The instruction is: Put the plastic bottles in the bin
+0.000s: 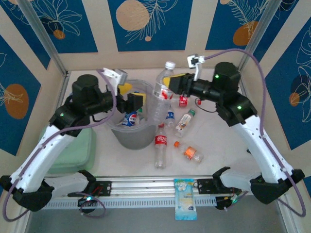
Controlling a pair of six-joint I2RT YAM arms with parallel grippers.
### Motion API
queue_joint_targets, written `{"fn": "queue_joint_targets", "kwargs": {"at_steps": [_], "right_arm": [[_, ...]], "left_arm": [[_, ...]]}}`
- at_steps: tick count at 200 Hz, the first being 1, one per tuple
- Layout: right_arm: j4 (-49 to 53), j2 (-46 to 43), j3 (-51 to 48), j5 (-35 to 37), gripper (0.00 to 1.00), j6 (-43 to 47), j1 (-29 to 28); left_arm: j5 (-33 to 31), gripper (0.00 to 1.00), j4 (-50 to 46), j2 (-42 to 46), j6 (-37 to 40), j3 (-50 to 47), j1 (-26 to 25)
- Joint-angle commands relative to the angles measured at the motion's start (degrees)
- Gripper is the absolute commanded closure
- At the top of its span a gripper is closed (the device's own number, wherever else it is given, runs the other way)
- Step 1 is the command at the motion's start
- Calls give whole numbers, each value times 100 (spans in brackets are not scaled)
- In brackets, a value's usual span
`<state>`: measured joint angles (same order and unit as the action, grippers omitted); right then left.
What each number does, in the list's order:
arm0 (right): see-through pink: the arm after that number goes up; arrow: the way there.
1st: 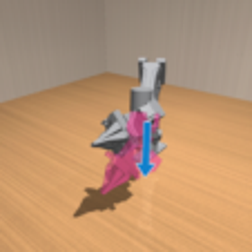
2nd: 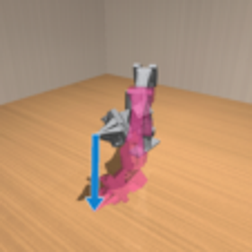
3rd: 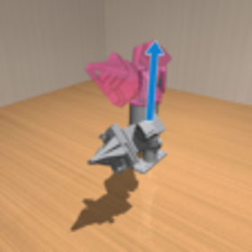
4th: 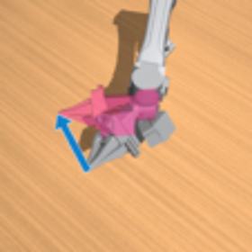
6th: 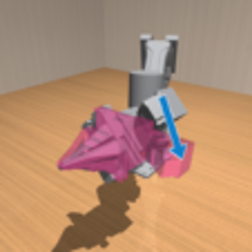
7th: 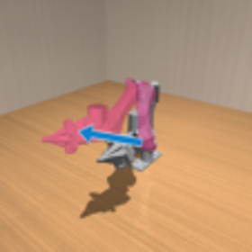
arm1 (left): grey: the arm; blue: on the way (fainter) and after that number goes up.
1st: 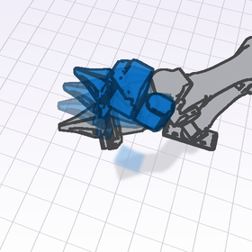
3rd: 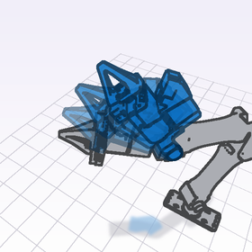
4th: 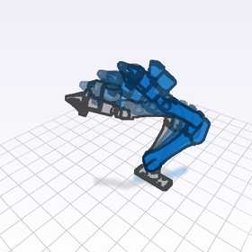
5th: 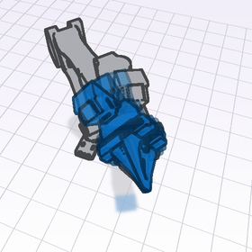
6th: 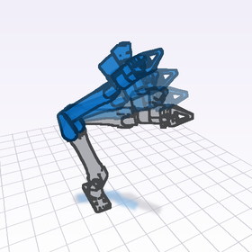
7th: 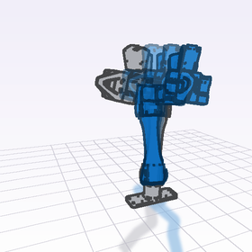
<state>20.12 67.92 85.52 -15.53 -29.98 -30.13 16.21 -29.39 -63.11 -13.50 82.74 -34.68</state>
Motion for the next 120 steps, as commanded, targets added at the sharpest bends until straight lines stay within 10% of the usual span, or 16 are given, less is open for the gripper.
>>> {"fn": "queue_joint_targets", "kwargs": {"at_steps": [1,79,120], "right_arm": [[-475,322,149,765,81,293,-338],[-69,1275,514,2059,84,1428,-1189],[409,1498,303,2750,84,1606,-1530]], "left_arm": [[-592,15,-357,237,-177,29,376],[-2136,25,-726,253,12,-781,1141],[-1969,26,-517,77,110,-942,1156]]}}
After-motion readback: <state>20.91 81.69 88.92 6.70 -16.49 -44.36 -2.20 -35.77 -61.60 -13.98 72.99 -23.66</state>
